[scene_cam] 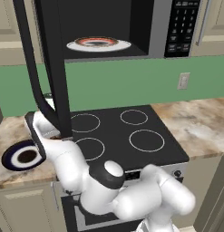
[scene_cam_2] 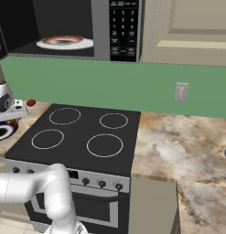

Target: Pick the chicken drumstick from the counter and place it in the microwave. Then turn on the microwave.

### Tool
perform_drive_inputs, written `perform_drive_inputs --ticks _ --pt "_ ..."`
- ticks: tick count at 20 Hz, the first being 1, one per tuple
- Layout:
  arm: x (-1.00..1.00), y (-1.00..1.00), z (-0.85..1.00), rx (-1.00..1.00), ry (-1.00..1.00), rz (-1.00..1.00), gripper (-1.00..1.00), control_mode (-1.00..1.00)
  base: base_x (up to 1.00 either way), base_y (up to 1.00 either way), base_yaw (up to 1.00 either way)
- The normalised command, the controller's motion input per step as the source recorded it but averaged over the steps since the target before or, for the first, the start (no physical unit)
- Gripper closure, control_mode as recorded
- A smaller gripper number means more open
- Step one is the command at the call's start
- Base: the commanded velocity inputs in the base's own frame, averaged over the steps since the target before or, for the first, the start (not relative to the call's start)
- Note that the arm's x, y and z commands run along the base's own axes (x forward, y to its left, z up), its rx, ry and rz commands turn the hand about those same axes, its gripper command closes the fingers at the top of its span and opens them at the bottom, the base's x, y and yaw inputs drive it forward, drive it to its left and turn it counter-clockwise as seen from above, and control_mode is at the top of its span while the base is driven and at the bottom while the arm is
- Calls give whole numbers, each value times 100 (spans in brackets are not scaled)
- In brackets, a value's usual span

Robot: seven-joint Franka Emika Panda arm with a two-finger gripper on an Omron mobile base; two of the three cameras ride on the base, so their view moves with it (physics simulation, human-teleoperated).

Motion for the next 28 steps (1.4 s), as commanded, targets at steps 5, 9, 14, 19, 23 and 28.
perform_drive_inputs --ticks 5,9,14,19,23,28 --pt "-31 -63 21 0 -3 -3 100 -100 0 0 0" --pt "-47 -71 20 0 -7 -1 100 -100 0 0 0" --pt "-53 -66 46 0 -8 -1 100 -100 0 0 0" --pt "-52 -64 66 0 -11 -2 100 -100 0 0 0" --pt "-57 -60 57 0 -13 -1 100 -100 0 0 0" --pt "-62 -52 55 0 -15 -1 100 -100 0 0 0"
